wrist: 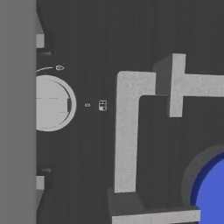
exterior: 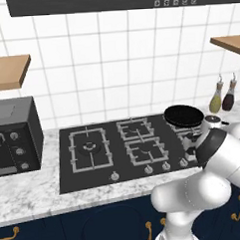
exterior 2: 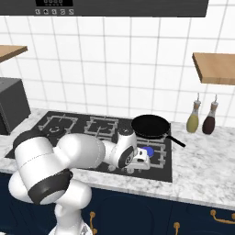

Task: Turn off the front right burner of the stove.

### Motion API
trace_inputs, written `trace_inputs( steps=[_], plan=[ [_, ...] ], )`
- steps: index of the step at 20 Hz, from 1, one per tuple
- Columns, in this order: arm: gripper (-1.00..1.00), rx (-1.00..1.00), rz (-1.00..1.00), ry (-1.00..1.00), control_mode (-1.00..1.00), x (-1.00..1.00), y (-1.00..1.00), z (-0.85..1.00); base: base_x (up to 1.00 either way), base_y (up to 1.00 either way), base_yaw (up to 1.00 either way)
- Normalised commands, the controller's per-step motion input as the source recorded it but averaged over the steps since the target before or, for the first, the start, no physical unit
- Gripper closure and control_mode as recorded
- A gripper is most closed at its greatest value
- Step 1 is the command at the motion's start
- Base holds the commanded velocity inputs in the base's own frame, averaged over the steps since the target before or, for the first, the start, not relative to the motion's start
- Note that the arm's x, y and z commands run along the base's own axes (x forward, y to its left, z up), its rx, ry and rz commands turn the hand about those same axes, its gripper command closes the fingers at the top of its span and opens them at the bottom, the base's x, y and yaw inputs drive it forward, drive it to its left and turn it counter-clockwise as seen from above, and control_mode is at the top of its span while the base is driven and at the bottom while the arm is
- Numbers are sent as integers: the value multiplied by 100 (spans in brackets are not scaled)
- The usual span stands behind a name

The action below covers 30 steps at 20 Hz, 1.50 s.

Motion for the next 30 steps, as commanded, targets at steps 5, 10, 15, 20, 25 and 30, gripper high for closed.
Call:
trace_inputs(
  steps=[5,10,15,20,25,30],
  plan=[
    [100,2,0,0,-100,0,0,0,0,0,0],
    [100,1,-14,0,-100,0,0,4,0,0,0],
    [100,12,-39,0,-100,0,0,9,0,0,0],
    [100,23,-45,0,-100,0,0,7,0,0,0],
    [100,29,-49,0,-100,0,0,6,0,0,0],
    [100,27,-52,1,-100,0,0,7,0,0,0]
  ],
)
